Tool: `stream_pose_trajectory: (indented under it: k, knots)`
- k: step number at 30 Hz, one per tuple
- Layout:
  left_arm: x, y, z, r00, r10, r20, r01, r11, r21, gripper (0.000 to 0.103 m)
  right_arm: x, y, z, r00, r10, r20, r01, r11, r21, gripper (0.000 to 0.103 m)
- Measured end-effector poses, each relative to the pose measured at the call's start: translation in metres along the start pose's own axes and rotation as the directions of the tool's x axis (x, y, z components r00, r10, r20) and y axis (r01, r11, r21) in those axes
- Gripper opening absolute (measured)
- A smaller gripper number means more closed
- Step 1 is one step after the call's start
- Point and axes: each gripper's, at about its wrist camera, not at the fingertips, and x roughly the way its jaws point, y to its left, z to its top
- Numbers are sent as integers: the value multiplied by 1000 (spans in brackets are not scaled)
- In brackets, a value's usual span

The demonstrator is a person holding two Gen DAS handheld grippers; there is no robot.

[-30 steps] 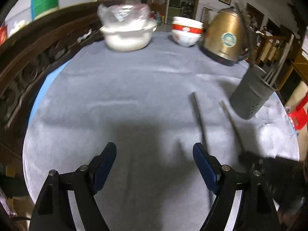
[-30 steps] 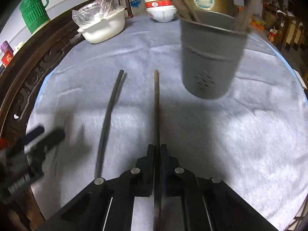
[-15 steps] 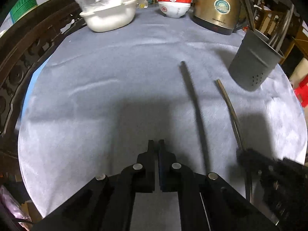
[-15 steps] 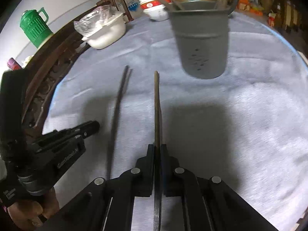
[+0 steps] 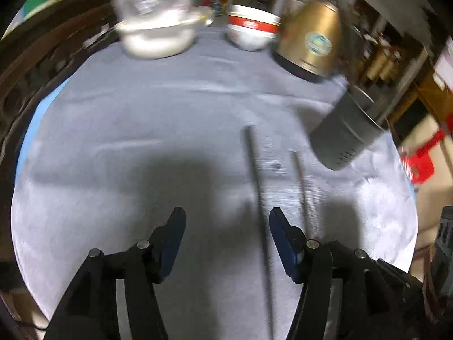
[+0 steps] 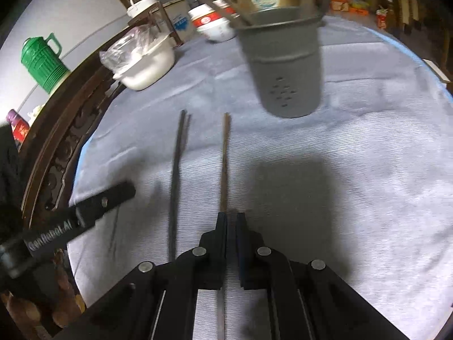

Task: Organize utensils
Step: 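Close the right tool on a chopstick while the left tool grasps the last one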

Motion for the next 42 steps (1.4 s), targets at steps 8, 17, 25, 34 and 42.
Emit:
stream_pose_trajectory:
  k: [8, 17, 25, 34, 42]
  knots:
    - [31, -13, -12, 991, 94, -93, -82, 989, 122, 6, 2, -2, -8, 999, 17, -27, -17, 1000, -13, 7]
    - [17, 47, -29, 993, 70, -99, -72, 997, -21, 6, 11, 11, -3, 998, 10, -58, -11, 1000, -23, 10]
    - [11, 62, -20, 996, -5, -93, -4, 996, -92, 30, 1, 27, 25, 1000, -6, -16, 5, 998, -66, 71]
    - [-5, 86, 9, 995, 33, -92, -46, 989, -144, 35, 48, 44, 55, 982, -57, -178, 35, 991, -126, 37]
    - [34, 58, 31, 966, 49, -252, -63, 997, -47, 34, 58, 41, 71, 956, -107, -275, 51, 977, -206, 13]
